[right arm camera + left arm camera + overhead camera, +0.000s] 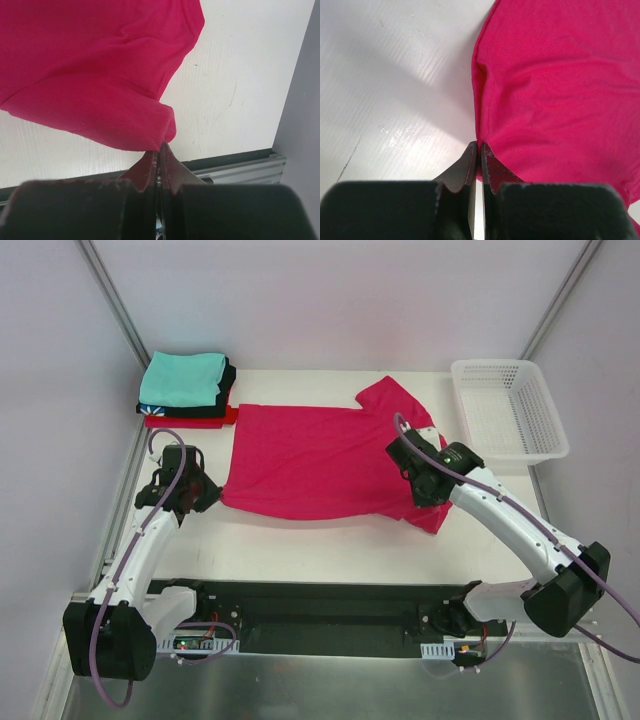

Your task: Fold and stack the t-shirts

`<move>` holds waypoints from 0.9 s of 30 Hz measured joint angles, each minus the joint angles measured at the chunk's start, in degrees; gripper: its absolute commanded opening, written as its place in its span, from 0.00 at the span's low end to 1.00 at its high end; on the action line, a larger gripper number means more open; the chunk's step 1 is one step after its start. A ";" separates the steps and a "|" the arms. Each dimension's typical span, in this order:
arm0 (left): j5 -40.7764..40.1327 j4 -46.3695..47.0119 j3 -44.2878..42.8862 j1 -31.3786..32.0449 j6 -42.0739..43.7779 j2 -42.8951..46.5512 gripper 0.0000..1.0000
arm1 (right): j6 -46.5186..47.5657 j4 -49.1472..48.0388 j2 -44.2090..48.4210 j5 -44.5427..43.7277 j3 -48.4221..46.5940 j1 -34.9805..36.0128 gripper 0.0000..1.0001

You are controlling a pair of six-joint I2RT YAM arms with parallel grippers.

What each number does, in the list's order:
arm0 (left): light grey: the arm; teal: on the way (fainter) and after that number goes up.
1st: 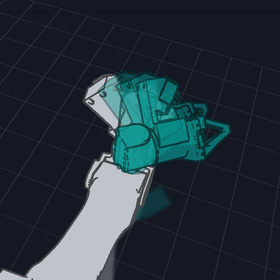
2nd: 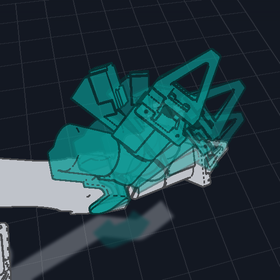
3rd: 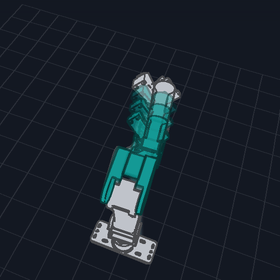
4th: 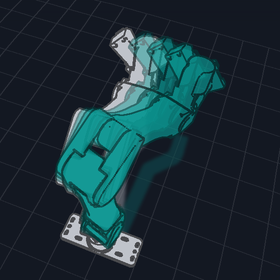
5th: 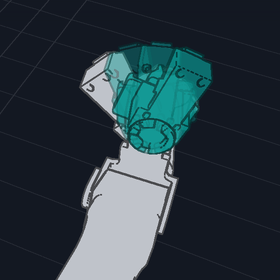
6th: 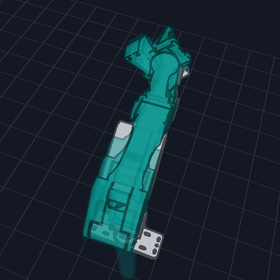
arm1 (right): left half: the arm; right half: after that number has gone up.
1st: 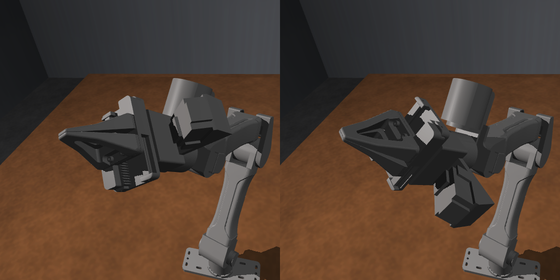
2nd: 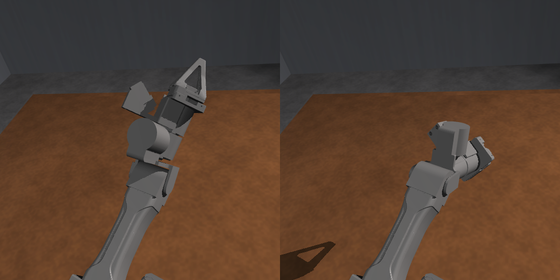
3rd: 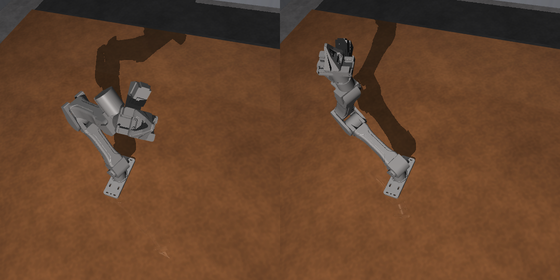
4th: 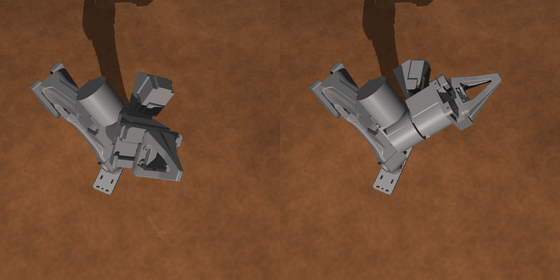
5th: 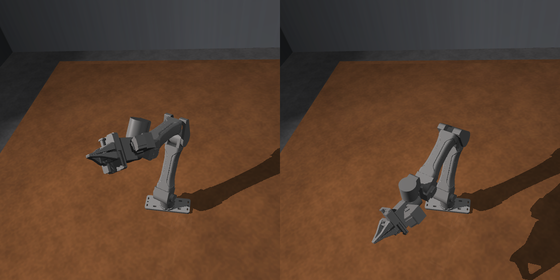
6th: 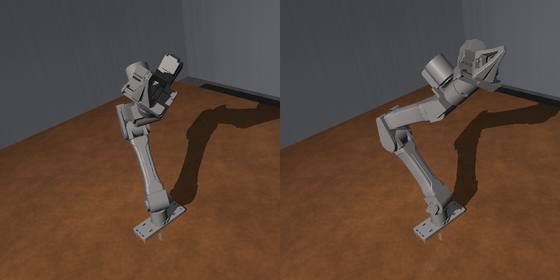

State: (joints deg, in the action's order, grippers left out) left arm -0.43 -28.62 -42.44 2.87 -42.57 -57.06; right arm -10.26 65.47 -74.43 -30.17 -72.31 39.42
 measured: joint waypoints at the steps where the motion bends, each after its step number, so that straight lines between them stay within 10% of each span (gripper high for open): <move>1: 0.00 0.00 0.00 0.00 0.00 -0.07 0.00 | 0.00 0.00 -0.35 -0.15 -0.09 0.00 0.01; 27: -1.60 -0.07 0.22 -0.09 -0.50 -4.90 0.00 | 6.78 -3.15 -14.71 0.68 -9.77 -6.75 0.01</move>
State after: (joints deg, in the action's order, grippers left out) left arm -2.02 -28.69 -42.22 2.79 -43.07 -61.95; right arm -3.49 62.33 -89.14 -29.50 -82.08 32.67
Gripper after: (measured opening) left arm 0.017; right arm 0.015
